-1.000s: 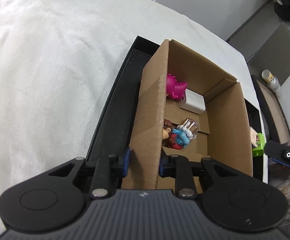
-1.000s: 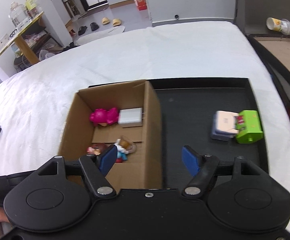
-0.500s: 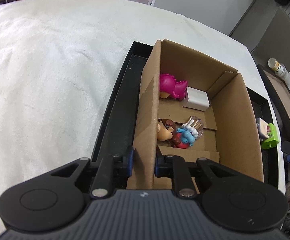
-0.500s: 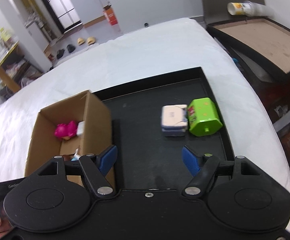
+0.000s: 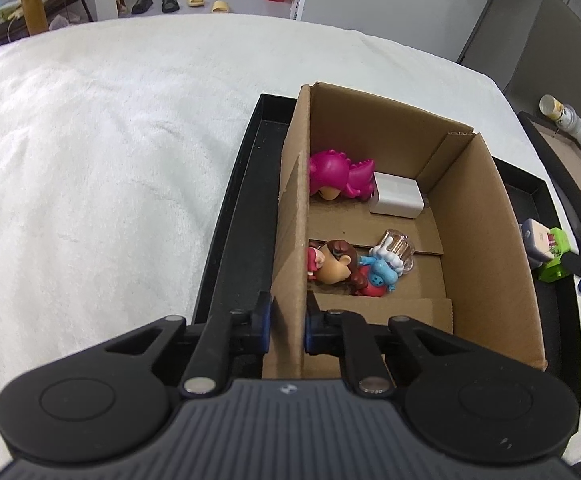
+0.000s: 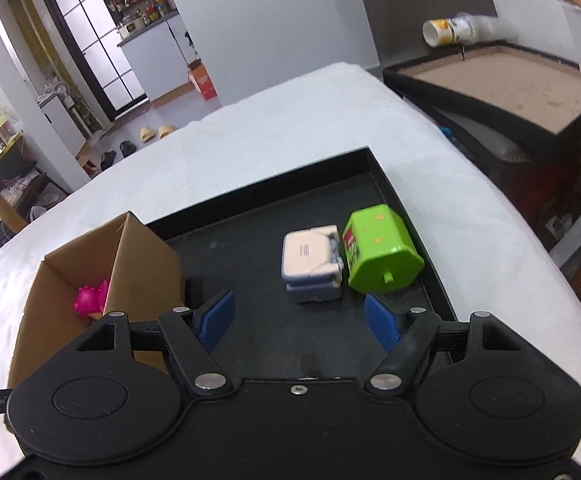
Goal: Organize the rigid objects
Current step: 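Move the right gripper over the white cube-shaped figure, then close the right gripper on the white cube-shaped figure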
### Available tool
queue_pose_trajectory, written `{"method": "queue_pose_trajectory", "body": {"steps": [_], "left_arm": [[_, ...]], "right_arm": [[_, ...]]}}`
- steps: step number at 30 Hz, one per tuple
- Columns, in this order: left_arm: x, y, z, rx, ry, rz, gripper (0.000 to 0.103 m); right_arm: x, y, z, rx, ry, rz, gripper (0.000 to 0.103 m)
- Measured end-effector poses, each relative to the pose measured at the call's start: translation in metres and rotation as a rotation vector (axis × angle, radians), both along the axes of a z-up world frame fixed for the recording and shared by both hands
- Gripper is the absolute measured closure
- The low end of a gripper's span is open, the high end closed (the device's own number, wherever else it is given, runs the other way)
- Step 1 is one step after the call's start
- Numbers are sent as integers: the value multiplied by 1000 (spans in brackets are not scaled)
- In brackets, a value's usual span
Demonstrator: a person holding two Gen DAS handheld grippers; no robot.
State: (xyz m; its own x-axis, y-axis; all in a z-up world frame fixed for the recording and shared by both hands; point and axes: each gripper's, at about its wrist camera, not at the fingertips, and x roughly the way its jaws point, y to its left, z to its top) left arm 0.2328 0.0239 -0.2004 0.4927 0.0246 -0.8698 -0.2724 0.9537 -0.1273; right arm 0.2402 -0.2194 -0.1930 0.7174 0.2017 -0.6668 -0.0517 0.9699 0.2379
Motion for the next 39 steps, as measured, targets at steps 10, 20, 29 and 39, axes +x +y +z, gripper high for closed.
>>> {"method": "queue_pose_trajectory", "body": {"steps": [10, 20, 29, 39], "left_arm": [[2, -8, -2, 70, -12, -26, 92], [4, -6, -3, 70, -9, -22, 92], [3, -6, -3, 65, -9, -15, 92], [3, -4, -3, 55, -11, -10, 92]], "right_arm": [[17, 13, -6, -57, -95, 0, 32], [35, 26, -24, -103, -67, -3, 32], [39, 35, -38, -164, -2, -10, 59], [24, 39, -34, -166, 57, 45, 60]]}}
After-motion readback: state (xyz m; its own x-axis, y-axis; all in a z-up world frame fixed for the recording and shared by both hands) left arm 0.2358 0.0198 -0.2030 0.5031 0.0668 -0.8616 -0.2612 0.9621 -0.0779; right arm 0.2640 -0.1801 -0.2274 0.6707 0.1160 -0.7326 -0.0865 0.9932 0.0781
